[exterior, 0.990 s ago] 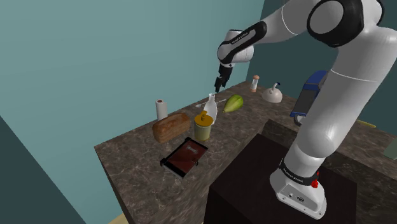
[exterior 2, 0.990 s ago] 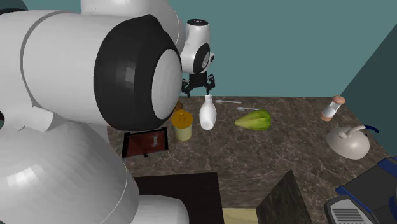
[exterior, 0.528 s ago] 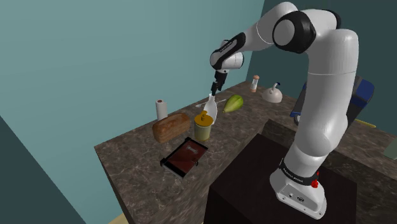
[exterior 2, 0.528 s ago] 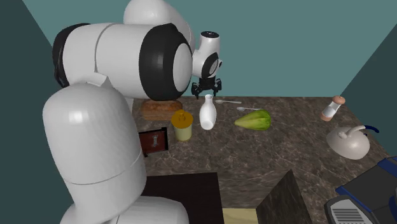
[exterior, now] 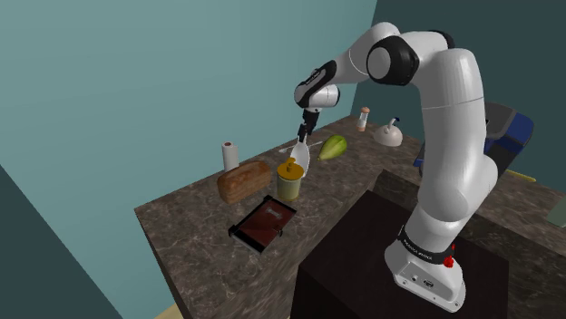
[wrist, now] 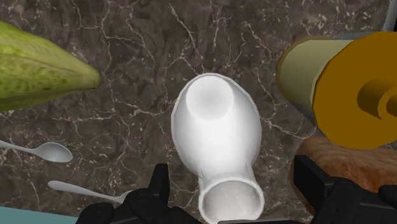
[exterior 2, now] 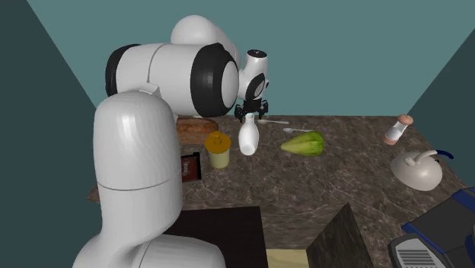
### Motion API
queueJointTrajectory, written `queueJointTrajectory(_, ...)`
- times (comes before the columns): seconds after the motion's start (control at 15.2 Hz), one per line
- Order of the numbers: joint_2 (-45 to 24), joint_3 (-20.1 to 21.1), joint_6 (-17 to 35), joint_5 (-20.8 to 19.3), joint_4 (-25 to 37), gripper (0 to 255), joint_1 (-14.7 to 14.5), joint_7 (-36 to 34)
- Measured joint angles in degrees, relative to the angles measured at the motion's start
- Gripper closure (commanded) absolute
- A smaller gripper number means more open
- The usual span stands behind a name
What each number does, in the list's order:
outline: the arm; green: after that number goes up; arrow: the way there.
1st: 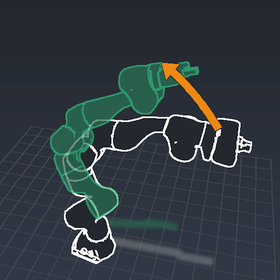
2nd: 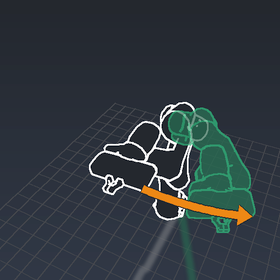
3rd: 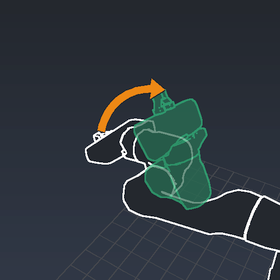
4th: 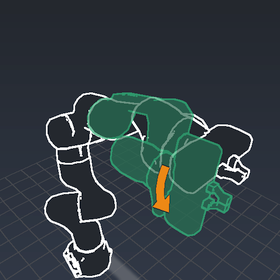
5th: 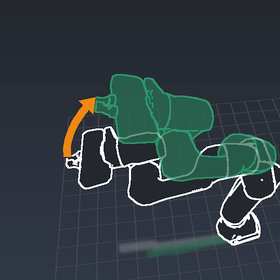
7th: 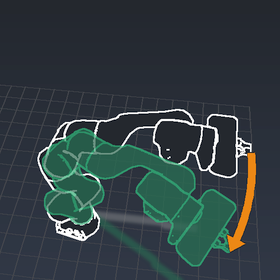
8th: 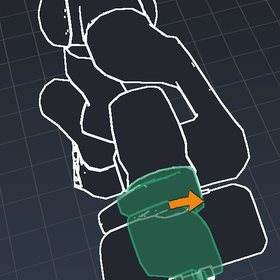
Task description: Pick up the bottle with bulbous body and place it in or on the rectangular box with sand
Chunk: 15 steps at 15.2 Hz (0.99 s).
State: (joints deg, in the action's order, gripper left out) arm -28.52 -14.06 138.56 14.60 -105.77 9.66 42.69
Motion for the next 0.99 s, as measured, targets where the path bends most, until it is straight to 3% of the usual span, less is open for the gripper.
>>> queueJointTrajectory(0.66, -2.16, 0.56, 1.85, 0.81, 0.28, 0, 0.39, 0.57)
queueJointTrajectory(0.73, -2.16, 0.56, 1.85, 0.81, 0.28, 255, 0.39, 0.57)
queueJointTrajectory(0.99, -2.13, 0.56, 1.85, 0.81, 0.29, 255, 0.4, 0.58)
